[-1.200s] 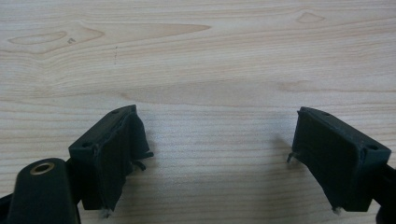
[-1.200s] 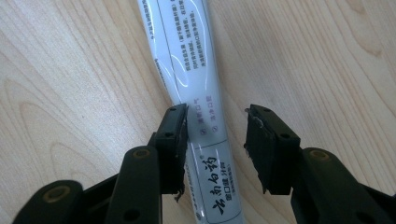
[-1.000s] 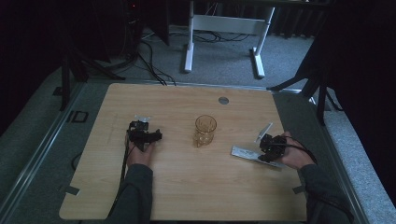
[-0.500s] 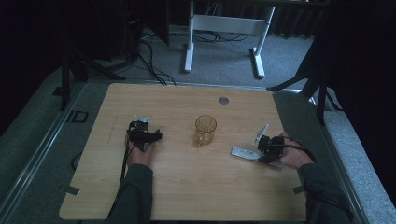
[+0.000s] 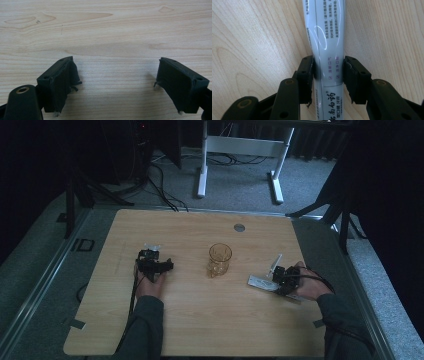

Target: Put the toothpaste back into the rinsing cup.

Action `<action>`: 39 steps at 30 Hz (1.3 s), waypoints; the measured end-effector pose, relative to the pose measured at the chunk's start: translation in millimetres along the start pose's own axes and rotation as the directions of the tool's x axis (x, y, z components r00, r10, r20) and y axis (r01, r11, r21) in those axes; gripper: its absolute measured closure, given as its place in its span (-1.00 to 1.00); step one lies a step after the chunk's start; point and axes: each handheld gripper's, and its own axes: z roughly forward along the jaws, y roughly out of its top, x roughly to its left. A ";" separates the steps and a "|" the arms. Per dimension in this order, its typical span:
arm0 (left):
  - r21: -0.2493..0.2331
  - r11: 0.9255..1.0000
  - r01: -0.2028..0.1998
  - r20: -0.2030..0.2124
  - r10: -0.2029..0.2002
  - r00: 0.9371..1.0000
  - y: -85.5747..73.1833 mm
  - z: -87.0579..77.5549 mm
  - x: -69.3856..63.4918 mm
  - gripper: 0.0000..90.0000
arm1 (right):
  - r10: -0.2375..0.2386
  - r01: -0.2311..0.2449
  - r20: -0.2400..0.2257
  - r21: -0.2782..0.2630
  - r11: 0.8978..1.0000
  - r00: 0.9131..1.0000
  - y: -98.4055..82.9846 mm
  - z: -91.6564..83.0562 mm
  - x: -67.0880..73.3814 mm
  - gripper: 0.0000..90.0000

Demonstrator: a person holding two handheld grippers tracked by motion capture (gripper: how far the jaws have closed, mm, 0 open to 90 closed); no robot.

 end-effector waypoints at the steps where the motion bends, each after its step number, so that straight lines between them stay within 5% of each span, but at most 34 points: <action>1: 0.000 1.000 0.000 0.000 0.000 1.000 0.0 0.0 0.0 -0.67 | -0.003 0.003 0.000 0.002 1.000 1.000 0.4 0.5 -0.3 0.33; 39: 0.000 1.000 0.000 0.000 0.000 1.000 0.0 0.0 0.0 -0.67 | -0.024 0.027 -0.050 0.062 0.998 0.998 11.1 10.4 -4.9 0.45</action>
